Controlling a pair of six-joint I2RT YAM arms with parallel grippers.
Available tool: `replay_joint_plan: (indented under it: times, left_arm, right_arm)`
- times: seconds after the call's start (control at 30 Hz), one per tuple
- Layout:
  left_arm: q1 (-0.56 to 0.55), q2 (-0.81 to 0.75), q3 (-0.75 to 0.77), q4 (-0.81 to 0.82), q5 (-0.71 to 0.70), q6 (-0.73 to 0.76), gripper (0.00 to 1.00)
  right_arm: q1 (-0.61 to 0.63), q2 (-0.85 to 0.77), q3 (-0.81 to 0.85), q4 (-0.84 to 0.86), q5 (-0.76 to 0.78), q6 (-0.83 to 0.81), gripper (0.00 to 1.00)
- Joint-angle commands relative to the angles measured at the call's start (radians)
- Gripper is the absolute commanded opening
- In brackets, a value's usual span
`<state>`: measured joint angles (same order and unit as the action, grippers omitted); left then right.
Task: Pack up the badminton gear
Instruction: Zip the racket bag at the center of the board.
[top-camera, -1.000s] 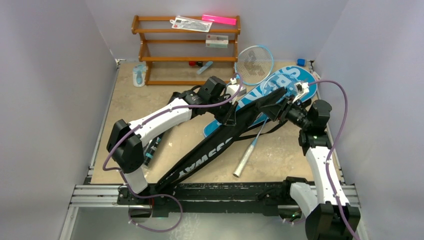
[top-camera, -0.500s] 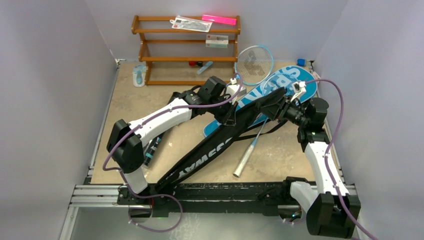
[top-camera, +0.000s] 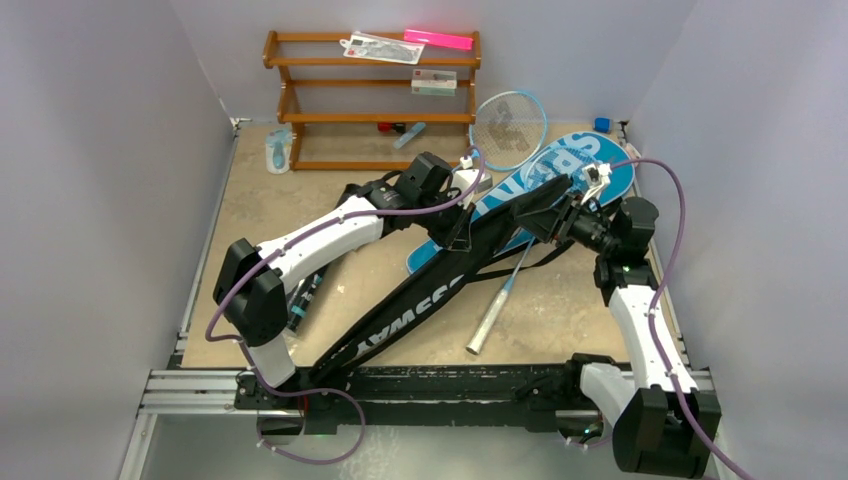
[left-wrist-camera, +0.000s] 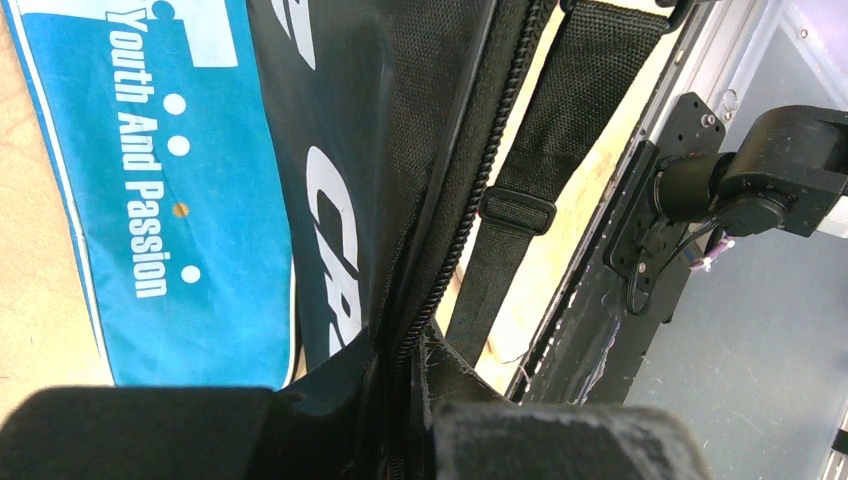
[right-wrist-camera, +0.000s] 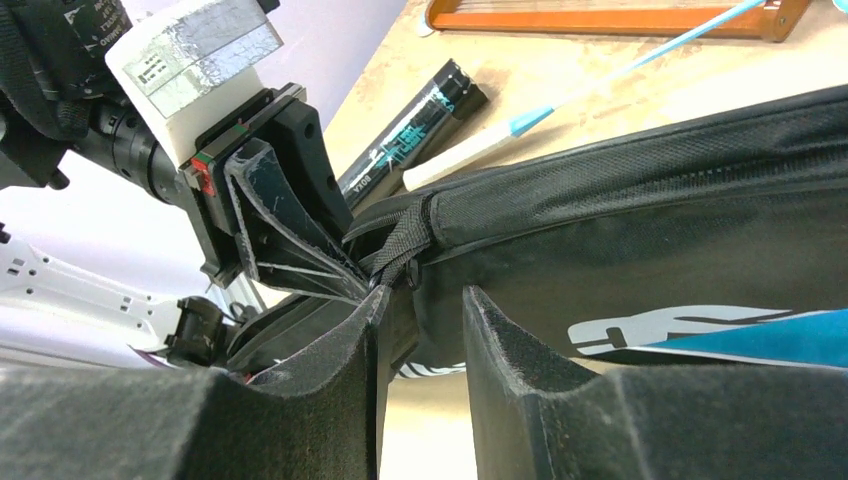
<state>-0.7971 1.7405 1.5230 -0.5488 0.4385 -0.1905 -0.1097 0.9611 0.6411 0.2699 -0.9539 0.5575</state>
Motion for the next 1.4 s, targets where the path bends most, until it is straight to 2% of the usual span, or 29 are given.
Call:
replay_joint_plan:
  times: [0.0, 0.17, 0.33, 1.07, 1.37]
  left_arm:
    - [-0.001, -0.061, 0.029, 0.037, 0.029, 0.005, 0.00]
    - [-0.001, -0.061, 0.032, 0.033, 0.031, 0.005, 0.00]
    - [-0.002, -0.060, 0.034, 0.033, 0.029, 0.006, 0.00]
    - [-0.001, -0.033, 0.060, 0.029, 0.054, -0.002, 0.00]
    - [-0.001, -0.031, 0.060, 0.032, 0.048, -0.008, 0.00]
  right_arm:
    - [0.001, 0.000, 0.016, 0.053, -0.032, 0.009, 0.35]
    - [0.001, 0.026, 0.025, 0.084, -0.046, 0.037, 0.35]
    - [0.001, 0.037, 0.033, 0.079, -0.028, 0.033, 0.26]
    - [0.003, 0.096, 0.004, 0.276, -0.078, 0.167, 0.26]
    - [0.021, 0.112, 0.015, 0.228, -0.061, 0.138, 0.24]
